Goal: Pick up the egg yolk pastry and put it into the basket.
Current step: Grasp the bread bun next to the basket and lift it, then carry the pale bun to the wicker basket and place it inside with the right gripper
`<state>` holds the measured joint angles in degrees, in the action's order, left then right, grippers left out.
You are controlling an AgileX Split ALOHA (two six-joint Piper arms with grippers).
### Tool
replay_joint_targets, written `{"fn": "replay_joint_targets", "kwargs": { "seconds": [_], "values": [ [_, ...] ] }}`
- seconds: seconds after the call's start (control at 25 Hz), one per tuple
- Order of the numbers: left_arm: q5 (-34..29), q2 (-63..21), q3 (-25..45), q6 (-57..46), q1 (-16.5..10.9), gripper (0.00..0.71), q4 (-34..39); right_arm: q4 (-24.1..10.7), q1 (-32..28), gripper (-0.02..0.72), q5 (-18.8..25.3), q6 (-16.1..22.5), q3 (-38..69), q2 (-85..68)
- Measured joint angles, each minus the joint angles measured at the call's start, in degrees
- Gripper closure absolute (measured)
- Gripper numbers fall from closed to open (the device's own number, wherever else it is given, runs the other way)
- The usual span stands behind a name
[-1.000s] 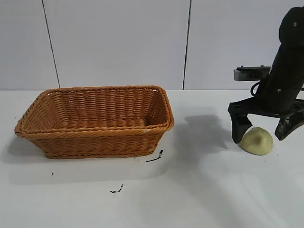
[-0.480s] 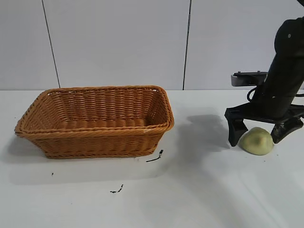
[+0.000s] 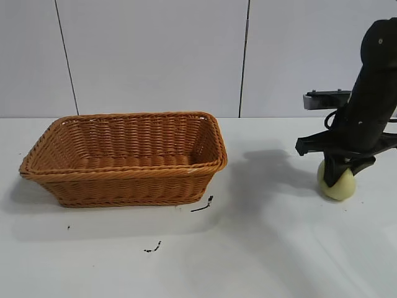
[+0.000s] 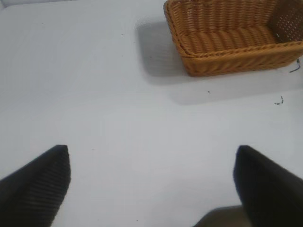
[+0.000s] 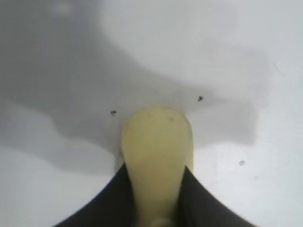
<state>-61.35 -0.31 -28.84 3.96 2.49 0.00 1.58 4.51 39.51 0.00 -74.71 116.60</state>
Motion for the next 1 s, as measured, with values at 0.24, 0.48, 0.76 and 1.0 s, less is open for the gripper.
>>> {"fn": "replay_joint_targets", "kwargs": {
  "seconds": [0.24, 0.48, 0.76, 1.0],
  "values": [
    [0.00, 0.00, 0.00, 0.00, 0.00, 0.014, 0.00, 0.04, 0.66, 0.631, 9.56, 0.00, -10.81, -6.72],
    [0.00, 0.00, 0.00, 0.00, 0.00, 0.014, 0.00, -0.58, 3.88, 0.631, 17.88, 0.00, -22.76, -6.11],
    [0.00, 0.00, 0.00, 0.00, 0.00, 0.014, 0.00, -0.88, 13.01, 0.631, 22.66, 0.00, -36.42, 2.00],
    [0.00, 0.00, 0.00, 0.00, 0.00, 0.014, 0.00, -0.83, 22.41, 0.631, 22.77, 0.00, -44.82, 7.15]
  ]
}}
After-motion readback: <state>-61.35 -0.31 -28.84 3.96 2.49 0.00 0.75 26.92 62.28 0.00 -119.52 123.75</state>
